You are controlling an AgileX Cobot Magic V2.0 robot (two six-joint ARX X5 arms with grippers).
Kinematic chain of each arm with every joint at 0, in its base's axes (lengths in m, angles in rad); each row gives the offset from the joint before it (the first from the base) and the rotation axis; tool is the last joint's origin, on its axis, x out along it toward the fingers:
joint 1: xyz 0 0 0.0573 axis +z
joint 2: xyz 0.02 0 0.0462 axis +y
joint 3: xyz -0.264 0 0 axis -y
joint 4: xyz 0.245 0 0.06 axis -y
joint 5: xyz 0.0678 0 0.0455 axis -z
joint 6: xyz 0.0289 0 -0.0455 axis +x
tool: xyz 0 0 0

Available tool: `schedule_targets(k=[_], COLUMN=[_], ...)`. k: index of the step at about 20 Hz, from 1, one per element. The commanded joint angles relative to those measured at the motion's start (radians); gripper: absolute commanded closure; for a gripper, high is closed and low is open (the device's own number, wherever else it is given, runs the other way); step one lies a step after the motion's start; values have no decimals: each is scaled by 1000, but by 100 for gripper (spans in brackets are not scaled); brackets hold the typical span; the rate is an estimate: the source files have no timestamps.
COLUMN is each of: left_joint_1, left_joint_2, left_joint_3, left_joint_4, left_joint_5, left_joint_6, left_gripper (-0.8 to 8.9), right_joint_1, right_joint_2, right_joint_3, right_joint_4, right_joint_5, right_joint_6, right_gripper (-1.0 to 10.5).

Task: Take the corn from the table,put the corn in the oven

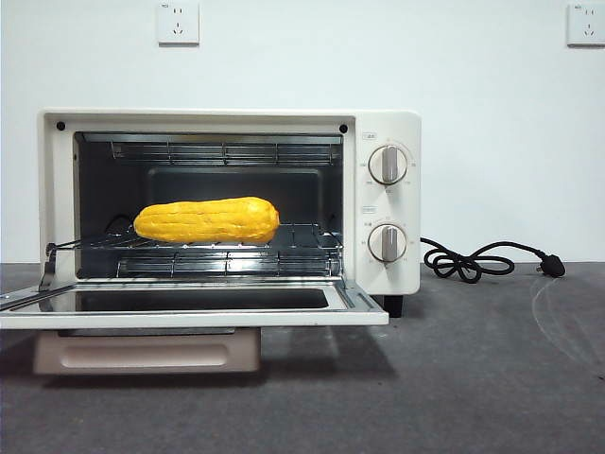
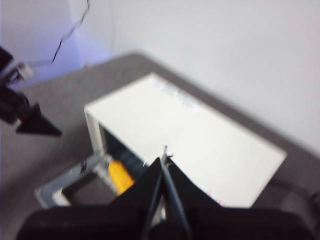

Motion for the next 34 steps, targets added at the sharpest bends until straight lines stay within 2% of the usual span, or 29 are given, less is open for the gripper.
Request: schedule_targets(k=[1,3,6,8,14,24,26,32,34], left_joint_1=[6,13,14,13,-11,-98,-97,-71,-59], left_joint_2=[32,72,156,220,372,484,484,484,483], left_joint_3=[-6,-6,-6,-6,-6,-6,-6,-6,-6], left_joint_4=[-34,-54,-65,-74,-108,-178,-197,-220,-224], left_joint_5=[-2,-11,-50,-50,-46,-51,-20,190,211], left_joint_6=[37,43,46,49,69,131,148,174,173], left_gripper=[822,822,822,822,822,822,822,822,822], right_joint_1=[-102,-168,-229,-249,-270,-270,-270,-270,-270], right_joint_2=[71,125,167,168,166,166,166,166,166], right_joint_3=[-5,-5,-5,-5,-5,-5,-5,-5,-5], right_joint_4=[-26,-48,-63,-76,-79,-77,-78,-85,-85], right_joint_5=[-223,-338,-431,-435,-442,-441,-441,-441,-441], right_joint_6=[-5,-8,-30,-52,-59,-58,-58,-58,-58], right_gripper=[957,957,957,957,957,957,957,957,957])
